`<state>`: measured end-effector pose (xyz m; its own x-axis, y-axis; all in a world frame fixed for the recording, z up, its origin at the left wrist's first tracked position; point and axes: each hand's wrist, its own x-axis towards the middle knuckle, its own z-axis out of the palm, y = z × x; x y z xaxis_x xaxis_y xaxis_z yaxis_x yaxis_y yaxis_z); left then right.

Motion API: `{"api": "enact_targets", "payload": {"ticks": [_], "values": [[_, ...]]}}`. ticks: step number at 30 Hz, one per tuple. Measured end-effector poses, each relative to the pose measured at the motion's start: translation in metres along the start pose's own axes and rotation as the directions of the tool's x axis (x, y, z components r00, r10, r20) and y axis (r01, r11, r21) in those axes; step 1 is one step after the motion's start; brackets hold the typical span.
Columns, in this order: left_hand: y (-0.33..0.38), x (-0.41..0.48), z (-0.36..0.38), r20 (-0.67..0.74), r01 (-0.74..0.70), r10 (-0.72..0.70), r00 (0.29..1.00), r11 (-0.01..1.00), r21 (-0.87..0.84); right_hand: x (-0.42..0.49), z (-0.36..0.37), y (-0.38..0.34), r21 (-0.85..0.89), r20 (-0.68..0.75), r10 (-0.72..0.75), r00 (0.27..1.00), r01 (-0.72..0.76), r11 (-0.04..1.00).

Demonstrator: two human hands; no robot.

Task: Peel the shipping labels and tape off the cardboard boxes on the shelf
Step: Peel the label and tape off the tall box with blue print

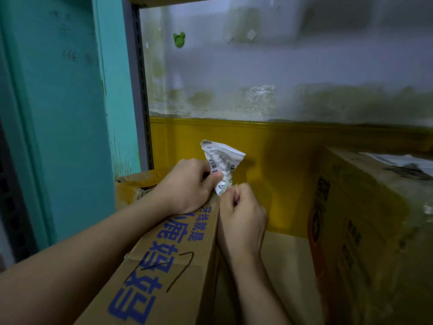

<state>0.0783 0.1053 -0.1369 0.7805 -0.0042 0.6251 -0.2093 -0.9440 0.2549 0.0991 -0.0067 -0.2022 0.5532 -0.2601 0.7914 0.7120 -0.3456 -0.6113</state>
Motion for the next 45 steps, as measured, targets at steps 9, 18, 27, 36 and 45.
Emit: {"api": "enact_targets", "payload": {"ticks": [9,18,27,36,45], "values": [[0.0003,-0.001,-0.0018,-0.018,0.0,-0.001,1.0,1.0,-0.017,-0.0015,0.0005,0.0013,0.026,0.055,0.025,0.998,-0.027,0.999],[0.0044,-0.0034,-0.0031,-0.05,0.019,-0.019,0.999,1.0,0.007,-0.0024,-0.0005,-0.0015,0.03,0.03,0.022,0.999,-0.023,0.999],[-0.0026,-0.0018,-0.0006,-0.05,0.023,-0.023,0.998,1.0,-0.004,-0.0024,-0.0013,-0.0029,0.034,0.035,0.051,0.998,-0.052,0.998],[-0.0021,-0.0023,-0.0008,-0.04,0.004,-0.006,0.999,0.998,-0.057,-0.0045,-0.0027,-0.0035,0.084,0.042,0.086,0.995,-0.089,0.992],[0.0001,-0.0055,-0.0083,0.185,0.203,-0.129,0.974,0.86,-0.468,-0.0036,-0.0086,-0.0018,0.068,0.164,0.199,0.966,-0.212,0.975]]}}
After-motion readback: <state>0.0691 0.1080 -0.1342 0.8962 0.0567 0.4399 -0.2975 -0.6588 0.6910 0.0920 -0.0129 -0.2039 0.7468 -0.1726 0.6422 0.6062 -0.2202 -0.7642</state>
